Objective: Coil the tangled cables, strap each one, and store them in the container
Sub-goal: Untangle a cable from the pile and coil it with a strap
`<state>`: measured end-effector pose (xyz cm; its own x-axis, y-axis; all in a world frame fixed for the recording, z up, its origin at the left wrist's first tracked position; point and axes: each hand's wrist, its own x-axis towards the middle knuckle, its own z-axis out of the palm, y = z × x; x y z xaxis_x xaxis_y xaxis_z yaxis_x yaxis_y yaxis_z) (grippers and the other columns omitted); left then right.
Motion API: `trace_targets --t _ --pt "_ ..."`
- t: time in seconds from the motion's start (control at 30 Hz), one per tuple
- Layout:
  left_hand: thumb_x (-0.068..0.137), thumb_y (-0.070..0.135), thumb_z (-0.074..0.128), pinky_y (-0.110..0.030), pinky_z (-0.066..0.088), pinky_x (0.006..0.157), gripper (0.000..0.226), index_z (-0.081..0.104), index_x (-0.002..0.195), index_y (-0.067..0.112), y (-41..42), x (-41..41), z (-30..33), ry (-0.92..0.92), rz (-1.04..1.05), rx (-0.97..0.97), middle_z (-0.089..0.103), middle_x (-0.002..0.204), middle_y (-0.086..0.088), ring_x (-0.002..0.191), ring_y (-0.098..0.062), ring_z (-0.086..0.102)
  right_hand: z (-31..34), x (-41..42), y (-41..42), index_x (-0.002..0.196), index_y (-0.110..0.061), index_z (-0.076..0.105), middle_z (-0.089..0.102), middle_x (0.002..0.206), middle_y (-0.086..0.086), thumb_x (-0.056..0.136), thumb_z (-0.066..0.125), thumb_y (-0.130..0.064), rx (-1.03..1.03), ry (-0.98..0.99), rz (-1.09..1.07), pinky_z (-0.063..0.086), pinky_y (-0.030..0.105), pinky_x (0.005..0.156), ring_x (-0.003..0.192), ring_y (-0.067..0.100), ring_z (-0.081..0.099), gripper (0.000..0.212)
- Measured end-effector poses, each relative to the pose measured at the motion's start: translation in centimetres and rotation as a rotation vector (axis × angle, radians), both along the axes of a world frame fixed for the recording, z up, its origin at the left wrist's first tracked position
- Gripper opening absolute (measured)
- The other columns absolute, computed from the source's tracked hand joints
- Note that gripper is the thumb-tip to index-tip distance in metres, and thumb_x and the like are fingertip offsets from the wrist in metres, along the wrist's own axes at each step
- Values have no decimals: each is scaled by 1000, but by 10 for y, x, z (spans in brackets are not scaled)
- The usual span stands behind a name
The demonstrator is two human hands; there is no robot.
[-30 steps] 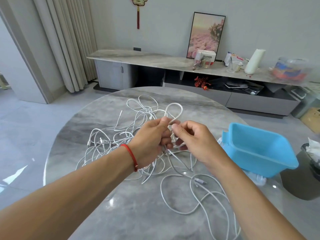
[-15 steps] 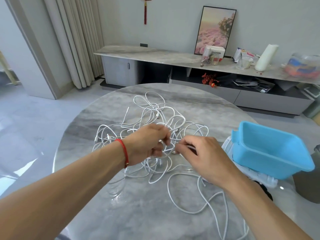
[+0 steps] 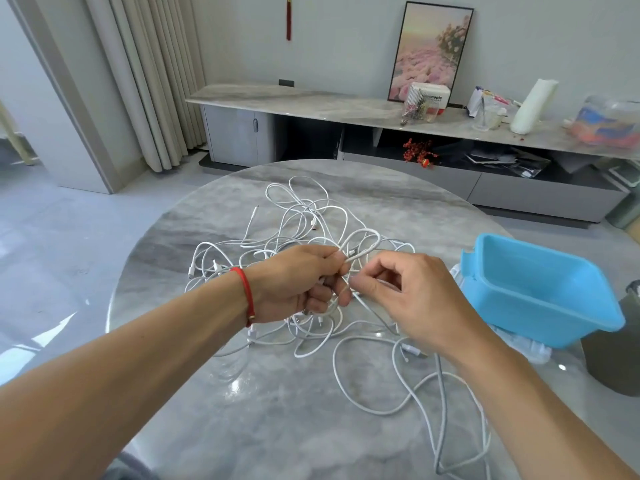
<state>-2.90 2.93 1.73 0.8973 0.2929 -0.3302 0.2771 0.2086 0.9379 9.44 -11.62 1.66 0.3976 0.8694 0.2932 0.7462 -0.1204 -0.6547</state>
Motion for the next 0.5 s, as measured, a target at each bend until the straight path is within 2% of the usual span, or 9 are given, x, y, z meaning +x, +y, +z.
trace_targets --t 0.07,0.17,0.27,0.33,0.4,0.43,0.5 --pt "110 21 34 -23 28 48 33 51 84 11 -4 -1 0 -48 -27 51 56 63 -10 53 -14 33 2 -2 -1 76 -25 72 72 69 -24 92 77 -29 15 33 49 45 14 67 70 -4 66 17" --pt "110 21 34 -26 32 52 32 51 88 6 -11 1 0 -95 -21 90 53 62 -10 57 -18 39 3 -4 1 77 -24 72 75 74 -23 91 79 -28 36 26 56 55 26 79 81 0 72 16" --pt "109 19 34 -33 41 63 24 51 100 4 -14 0 2 -117 9 22 45 61 -9 57 -20 45 3 -5 1 76 -25 73 70 68 -26 86 82 -35 75 10 0 51 28 68 69 0 66 17" --pt "110 22 34 -29 46 56 21 49 103 8 -17 -1 5 -102 15 -8 37 60 -3 48 -16 41 2 -5 2 72 -28 69 61 59 -26 84 81 -44 63 -55 -64 43 28 59 59 3 57 22" --pt "110 24 34 -22 30 43 23 46 96 11 -16 -1 6 -71 31 78 29 60 2 44 -10 24 2 -2 2 72 -28 66 58 55 -20 85 78 -50 -12 -87 -92 42 32 57 55 8 52 28" --pt "110 25 34 -20 22 41 26 44 90 12 -14 -1 5 -55 47 142 27 59 4 45 -9 19 2 1 0 74 -27 67 59 56 -17 87 75 -50 -59 -72 -79 44 33 58 55 9 53 28" --pt "109 25 35 -18 18 41 31 43 81 15 -8 -1 3 -29 93 258 28 56 6 45 -8 19 4 10 -8 80 -28 71 66 63 -16 92 72 -44 -142 3 -34 49 29 63 60 6 60 21"
